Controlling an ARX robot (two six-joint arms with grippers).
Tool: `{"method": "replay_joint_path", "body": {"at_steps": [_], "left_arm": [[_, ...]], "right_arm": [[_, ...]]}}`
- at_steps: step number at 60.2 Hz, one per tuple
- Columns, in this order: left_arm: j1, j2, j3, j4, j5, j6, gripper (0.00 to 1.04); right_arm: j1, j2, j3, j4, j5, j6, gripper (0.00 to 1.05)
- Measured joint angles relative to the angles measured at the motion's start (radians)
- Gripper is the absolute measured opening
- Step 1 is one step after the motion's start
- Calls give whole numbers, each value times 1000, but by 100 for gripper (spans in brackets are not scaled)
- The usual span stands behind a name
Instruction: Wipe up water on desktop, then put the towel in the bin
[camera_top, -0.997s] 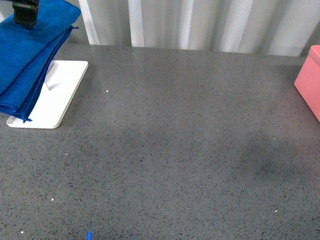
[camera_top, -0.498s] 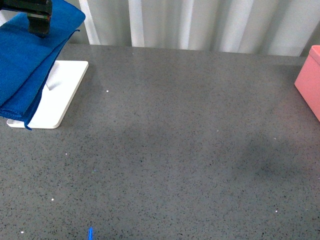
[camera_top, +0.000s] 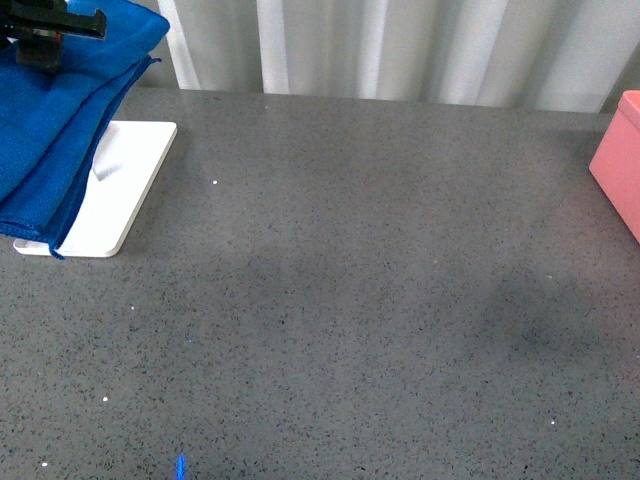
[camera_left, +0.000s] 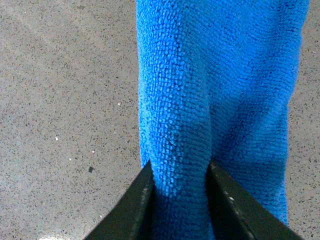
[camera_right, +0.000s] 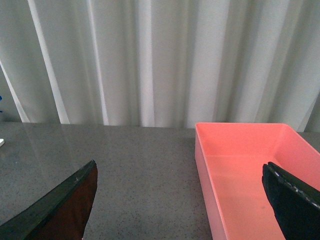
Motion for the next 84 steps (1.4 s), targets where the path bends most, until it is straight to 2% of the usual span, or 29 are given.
{"method": "replay_joint_path", "body": {"at_steps": [3, 8, 33, 47, 53, 63, 74, 79, 84], "left_arm": [[1, 0, -1, 2, 4, 0, 13], [1, 0, -3, 4, 6, 0, 4], [27, -58, 6, -42, 56, -5, 4], [38, -198, 45, -74, 126, -13, 4], [13, -292, 45, -73, 177, -53, 4], [-111, -441, -1, -40, 214, -89, 4], [-332, -512, -73, 28, 235, -142, 4], [-460, -504, -136, 99, 232, -184, 4], [-531, -487, -174, 157, 230, -217, 4]], "right_arm": [[0, 0, 0, 0, 0, 0, 98], [0, 0, 0, 0, 0, 0, 98], [0, 0, 0, 0, 0, 0, 98], [0, 0, 0, 0, 0, 0, 98], [0, 0, 0, 0, 0, 0, 98], [0, 0, 0, 0, 0, 0, 98], [0, 0, 0, 0, 0, 0, 98], [0, 0, 0, 0, 0, 0, 98], [0, 0, 0, 0, 0, 0, 98]]}}
